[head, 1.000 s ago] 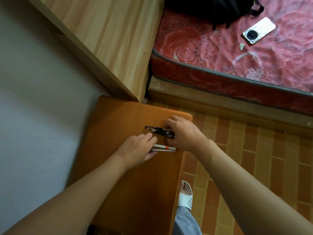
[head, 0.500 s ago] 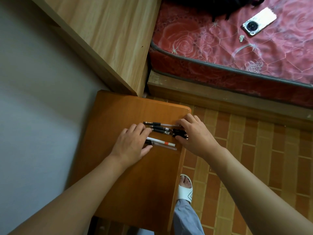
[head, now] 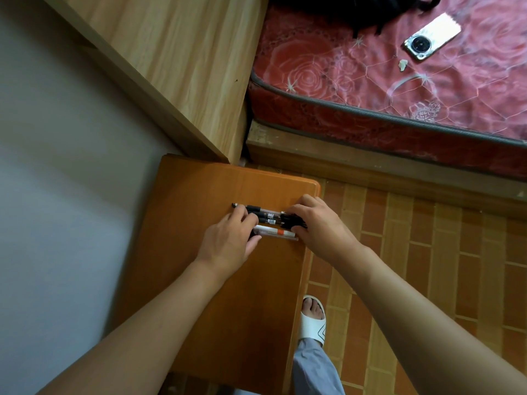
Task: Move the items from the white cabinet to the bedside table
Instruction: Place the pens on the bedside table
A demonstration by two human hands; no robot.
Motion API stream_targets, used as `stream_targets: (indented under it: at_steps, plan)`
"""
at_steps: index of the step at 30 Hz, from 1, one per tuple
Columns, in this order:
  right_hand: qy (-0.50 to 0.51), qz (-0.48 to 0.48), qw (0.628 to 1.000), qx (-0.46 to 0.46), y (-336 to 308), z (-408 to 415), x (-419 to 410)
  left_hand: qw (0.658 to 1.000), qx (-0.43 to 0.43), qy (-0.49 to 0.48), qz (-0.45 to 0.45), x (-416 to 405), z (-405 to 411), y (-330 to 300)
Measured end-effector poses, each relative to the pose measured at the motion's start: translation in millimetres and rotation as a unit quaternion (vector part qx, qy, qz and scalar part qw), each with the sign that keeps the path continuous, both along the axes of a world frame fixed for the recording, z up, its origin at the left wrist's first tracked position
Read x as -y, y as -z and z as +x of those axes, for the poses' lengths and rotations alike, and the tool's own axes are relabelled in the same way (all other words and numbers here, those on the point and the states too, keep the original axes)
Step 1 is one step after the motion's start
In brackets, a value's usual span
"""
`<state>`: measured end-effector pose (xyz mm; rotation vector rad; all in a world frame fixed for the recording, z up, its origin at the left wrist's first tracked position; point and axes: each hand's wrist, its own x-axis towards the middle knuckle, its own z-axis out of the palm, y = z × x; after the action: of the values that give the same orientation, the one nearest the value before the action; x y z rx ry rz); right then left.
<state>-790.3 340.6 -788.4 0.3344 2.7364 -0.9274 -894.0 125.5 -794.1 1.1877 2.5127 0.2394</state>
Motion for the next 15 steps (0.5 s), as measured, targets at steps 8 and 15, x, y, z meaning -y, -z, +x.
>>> stream_targets:
  at_steps: [8,15]
  plan:
    - [0.009,0.012,1.0,-0.019,1,-26,-9,0.999,0.004,-0.03,0.012,-17,-24,-1]
    - [0.01,0.029,0.999,-0.013,-1,-32,-16,0.999,-0.04,-0.01,0.017,-22,-35,1]
